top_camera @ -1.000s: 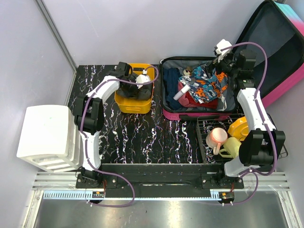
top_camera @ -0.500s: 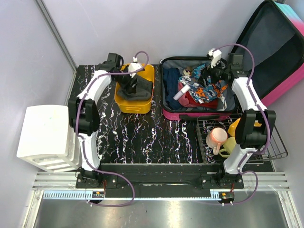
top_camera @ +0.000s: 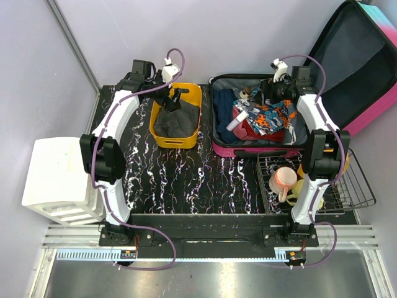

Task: Open, take out, and arrange the luggage

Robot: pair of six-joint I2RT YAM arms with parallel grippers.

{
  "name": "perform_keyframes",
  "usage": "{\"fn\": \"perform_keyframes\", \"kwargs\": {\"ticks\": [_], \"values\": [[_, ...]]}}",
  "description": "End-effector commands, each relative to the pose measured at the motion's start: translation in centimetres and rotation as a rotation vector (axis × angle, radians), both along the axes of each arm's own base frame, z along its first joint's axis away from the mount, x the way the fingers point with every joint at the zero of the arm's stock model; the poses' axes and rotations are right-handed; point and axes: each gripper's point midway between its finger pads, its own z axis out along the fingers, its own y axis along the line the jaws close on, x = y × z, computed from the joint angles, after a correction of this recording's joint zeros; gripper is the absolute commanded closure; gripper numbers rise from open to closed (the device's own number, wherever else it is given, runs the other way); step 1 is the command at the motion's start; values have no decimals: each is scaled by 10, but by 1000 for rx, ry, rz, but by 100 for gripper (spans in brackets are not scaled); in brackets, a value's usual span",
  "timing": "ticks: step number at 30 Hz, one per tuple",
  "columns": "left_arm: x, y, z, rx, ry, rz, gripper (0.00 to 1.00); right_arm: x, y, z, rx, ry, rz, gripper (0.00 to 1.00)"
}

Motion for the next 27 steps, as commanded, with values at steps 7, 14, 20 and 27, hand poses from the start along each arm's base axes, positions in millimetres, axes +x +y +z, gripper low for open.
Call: {"fn": "perform_keyframes", "kwargs": {"ticks": [7, 14, 20, 27], "values": [[-2, -7, 45, -122, -60, 56, 1, -46, 65, 0, 230, 168, 143, 12], [-5, -9, 53, -152, -56, 65, 1, -34, 72, -23, 217, 203, 41, 12], [-6, 29, 66, -135, -33, 282, 1, -37, 69, -30, 223, 238, -9, 20], [-65, 151, 96, -275, 35, 768, 3, -44, 67, -21, 223, 221, -17, 46]]}}
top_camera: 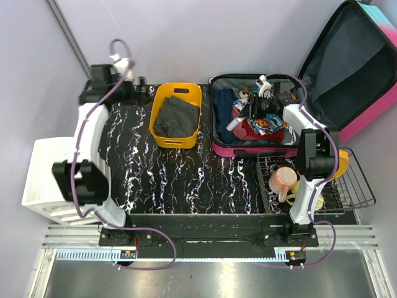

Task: Open, take out, and arrange the luggage

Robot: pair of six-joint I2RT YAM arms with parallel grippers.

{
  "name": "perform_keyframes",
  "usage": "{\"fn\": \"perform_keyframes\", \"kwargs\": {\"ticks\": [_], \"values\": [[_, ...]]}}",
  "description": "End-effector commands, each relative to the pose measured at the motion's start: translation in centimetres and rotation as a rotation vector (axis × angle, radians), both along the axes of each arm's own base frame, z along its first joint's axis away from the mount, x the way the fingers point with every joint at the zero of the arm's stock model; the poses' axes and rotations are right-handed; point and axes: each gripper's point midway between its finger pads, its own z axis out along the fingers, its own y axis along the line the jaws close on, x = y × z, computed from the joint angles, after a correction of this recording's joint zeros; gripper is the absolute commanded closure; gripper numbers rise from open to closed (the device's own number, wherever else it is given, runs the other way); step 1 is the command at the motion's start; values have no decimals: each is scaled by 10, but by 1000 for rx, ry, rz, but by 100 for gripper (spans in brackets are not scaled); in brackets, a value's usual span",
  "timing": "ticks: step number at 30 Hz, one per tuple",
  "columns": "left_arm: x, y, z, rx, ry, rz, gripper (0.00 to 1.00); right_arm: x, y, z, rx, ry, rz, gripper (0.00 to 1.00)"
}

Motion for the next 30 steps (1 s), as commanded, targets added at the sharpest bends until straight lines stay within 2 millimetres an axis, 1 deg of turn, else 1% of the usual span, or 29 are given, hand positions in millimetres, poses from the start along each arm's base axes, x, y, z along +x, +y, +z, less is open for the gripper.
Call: {"fn": "perform_keyframes", "kwargs": {"ticks": [1, 2, 3, 4, 5, 6, 7, 8, 11, 12, 13, 14, 15, 16, 17, 18, 19, 20, 21, 22, 23, 25, 26, 27, 28, 29, 30], "values": [[-47, 90, 54, -3, -84, 363, 3, 0, -2, 39, 9, -92, -23, 54], [-55, 114, 59, 26, -107, 432, 4, -1, -2, 40, 6, -93, -25, 58], [-72, 130, 69, 62, -146, 490, 4, -1, -4, 42, 2, -101, -26, 62], [-81, 143, 72, 90, -159, 536, 4, -2, -4, 42, -7, -107, -20, 67], [-93, 163, 73, 128, -158, 592, 4, -1, -6, 43, -19, -115, -22, 75], [-105, 172, 75, 150, -163, 626, 4, -1, -6, 46, -29, -128, -21, 80], [-112, 174, 74, 168, -162, 618, 4, -1, -8, 45, -42, -135, -16, 83], [-119, 175, 67, 175, -132, 606, 4, 0, -9, 47, -50, -143, -18, 91], [-124, 152, 60, 147, -122, 470, 3, 4, -9, 61, -62, -183, -9, 100], [-123, 139, 61, 120, -133, 392, 3, 4, -10, 63, -65, -189, -8, 100], [-122, 132, 61, 116, -136, 350, 3, 5, -11, 66, -68, -194, -10, 100], [-119, 118, 61, 125, -145, 288, 3, 6, -10, 69, -68, -204, -7, 100], [-117, 108, 59, 141, -153, 235, 3, 7, -10, 73, -69, -215, -6, 100], [-114, 99, 59, 196, -183, 160, 2, 6, -10, 78, -65, -222, -6, 100], [-111, 76, 55, 222, -195, 67, 1, 6, -9, 81, -63, -231, -4, 100], [-109, 64, 53, 238, -212, 7, 1, 5, -8, 87, -59, -243, -1, 100], [-106, 44, 53, 264, -246, -88, 1, 4, -7, 92, -52, -259, 6, 100], [-99, 34, 49, 259, -250, -129, 1, 3, -6, 97, -49, -273, 11, 100], [-97, 21, 51, 218, -259, -180, 1, 1, -5, 105, -48, -298, 18, 100], [-95, 2, 53, 184, -271, -244, 1, 0, -2, 111, -39, -321, 33, 100], [-85, -10, 51, 151, -262, -287, 1, -3, 2, 117, -38, -339, 49, 100], [-81, -45, 54, 67, -256, -386, 1, -9, 8, 131, -42, -400, 93, 100], [-72, -58, 53, 43, -248, -424, 1, -15, 16, 143, -37, -432, 119, 100], [-73, -73, 55, 5, -243, -470, 1, -18, 20, 148, -39, -458, 141, 100], [-72, -93, 58, -15, -258, -519, 2, -24, 27, 156, -30, -482, 169, 100], [-64, -105, 57, -37, -256, -544, 2, -28, 32, 161, -27, -500, 188, 100], [-65, -117, 59, -74, -245, -565, 3, -36, 44, 169, -26, -532, 223, 100]]}}
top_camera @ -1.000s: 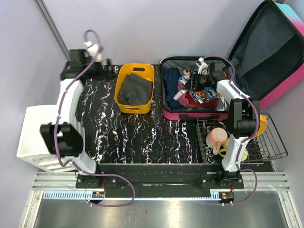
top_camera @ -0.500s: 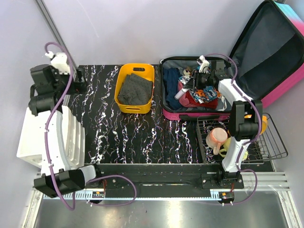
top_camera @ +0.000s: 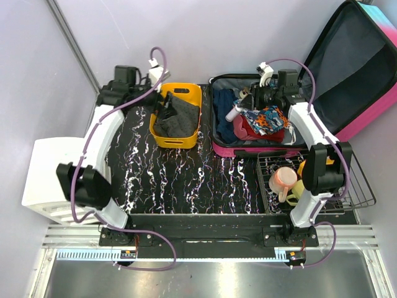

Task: Open, take out, and arrange the luggage

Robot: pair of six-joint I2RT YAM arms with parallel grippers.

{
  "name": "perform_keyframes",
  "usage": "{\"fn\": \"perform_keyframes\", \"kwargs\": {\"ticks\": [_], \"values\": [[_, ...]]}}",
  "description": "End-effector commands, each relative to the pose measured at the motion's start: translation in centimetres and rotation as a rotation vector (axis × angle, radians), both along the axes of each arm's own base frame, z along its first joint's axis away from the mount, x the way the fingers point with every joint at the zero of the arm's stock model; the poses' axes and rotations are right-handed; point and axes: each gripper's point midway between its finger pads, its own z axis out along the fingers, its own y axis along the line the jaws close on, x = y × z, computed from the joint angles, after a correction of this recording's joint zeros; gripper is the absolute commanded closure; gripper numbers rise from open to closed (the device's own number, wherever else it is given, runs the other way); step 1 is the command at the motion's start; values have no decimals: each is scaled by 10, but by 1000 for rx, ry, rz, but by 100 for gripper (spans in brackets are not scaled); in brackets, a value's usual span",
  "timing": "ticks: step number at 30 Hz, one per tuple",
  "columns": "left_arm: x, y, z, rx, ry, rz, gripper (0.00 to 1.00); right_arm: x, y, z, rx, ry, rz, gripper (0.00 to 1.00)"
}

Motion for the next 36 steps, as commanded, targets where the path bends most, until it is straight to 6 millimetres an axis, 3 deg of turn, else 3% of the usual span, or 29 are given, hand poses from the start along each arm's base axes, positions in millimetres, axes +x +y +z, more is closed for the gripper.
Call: {"fn": "perform_keyframes", "kwargs": {"ticks": [1, 4, 7, 13, 19, 26, 30, 31, 32, 34, 35, 36], "values": [[4, -79, 44, -176, -91, -245, 4, -28, 46, 95, 37, -296, 196, 100], [7, -107, 45, -228, -94, -317, 7, -46, 74, 110, 46, -356, 277, 100], [0, -125, 33, -221, -116, -363, 10, -65, 104, 123, 61, -396, 360, 100], [-12, -140, 23, -166, -206, -412, 16, -83, 137, 132, 72, -422, 448, 100], [-9, -139, 15, -115, -244, -383, 35, -88, 148, 134, 78, -420, 475, 100], [-11, -142, 26, -106, -304, -376, 43, -91, 152, 121, 56, -375, 472, 100], [-11, -146, 35, -150, -301, -362, 62, -88, 152, 124, 63, -354, 443, 100], [-11, -147, 34, -158, -289, -360, 76, -87, 152, 128, 66, -361, 440, 100], [-12, -147, 34, -184, -254, -353, 85, -87, 152, 130, 70, -359, 438, 95], [-4, -143, 38, -232, -219, -327, 100, -85, 151, 138, 76, -376, 427, 54], [-5, -143, 40, -282, -161, -311, 100, -85, 151, 144, 87, -383, 416, 38], [5, -136, 46, -315, -169, -285, 100, -80, 148, 148, 87, -390, 388, 16]]}}
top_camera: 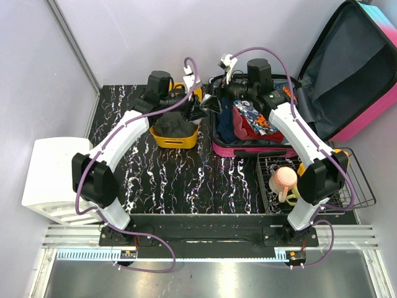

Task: Open, take out, and arrange the luggage

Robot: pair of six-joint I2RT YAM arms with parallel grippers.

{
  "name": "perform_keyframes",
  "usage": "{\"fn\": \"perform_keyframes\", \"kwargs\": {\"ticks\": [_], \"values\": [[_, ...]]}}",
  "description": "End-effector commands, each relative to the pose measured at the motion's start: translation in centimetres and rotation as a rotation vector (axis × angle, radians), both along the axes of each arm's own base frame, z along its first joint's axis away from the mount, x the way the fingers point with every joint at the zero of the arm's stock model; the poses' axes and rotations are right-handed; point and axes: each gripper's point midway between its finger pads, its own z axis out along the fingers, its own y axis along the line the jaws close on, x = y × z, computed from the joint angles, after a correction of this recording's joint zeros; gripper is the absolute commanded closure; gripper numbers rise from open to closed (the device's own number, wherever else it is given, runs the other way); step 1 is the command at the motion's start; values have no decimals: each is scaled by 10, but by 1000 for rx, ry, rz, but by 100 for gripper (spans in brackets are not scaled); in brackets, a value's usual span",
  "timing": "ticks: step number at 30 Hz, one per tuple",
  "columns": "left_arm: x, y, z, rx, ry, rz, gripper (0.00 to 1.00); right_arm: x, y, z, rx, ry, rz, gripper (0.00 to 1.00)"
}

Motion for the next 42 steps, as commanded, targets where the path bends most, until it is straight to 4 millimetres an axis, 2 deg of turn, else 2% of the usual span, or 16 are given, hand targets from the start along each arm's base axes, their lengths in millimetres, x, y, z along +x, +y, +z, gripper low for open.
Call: {"fn": "perform_keyframes", "kwargs": {"ticks": [1, 2, 3, 4, 5, 7, 8, 10, 14, 21, 26, 29, 36, 37, 42], "values": [[24, 13, 54, -196, -5, 71, 100, 6, -6, 46, 70, -76, -47, 11], [25, 15, 60, -245, 57, 92, 100, 10, -10, 55, 98, -84, -65, 8], [36, 24, 72, -290, 34, 122, 100, 11, -15, 59, 115, -88, -67, 6], [40, 27, 80, -325, 39, 137, 100, 14, -20, 54, 120, -88, -73, 6], [42, 29, 86, -375, 96, 156, 100, 17, -28, 62, 147, -101, -88, 6], [49, 36, 104, -439, 78, 173, 100, 11, -29, 46, 134, -89, -64, 6], [48, 35, 109, -462, 100, 180, 100, 9, -26, 48, 150, -113, -44, 7], [46, 34, 116, -511, 138, 186, 100, 7, -20, 38, 166, -91, -33, 7], [43, 34, 123, -586, 172, 194, 100, 11, 6, 40, 187, -139, -33, 7], [38, 34, 126, -629, 178, 217, 100, 21, 24, 50, 226, -169, -34, 7], [33, 31, 130, -654, 198, 212, 100, 25, 35, 34, 207, -151, -39, 10], [26, 29, 129, -656, 207, 205, 100, 34, 33, 28, 196, -157, -79, 15], [22, 28, 119, -662, 243, 231, 99, 40, 38, 38, 222, -176, -90, 31], [22, 27, 120, -666, 252, 231, 98, 40, 39, 34, 215, -176, -87, 40], [21, 26, 124, -681, 242, 233, 96, 38, 41, 29, 202, -172, -74, 59]]}}
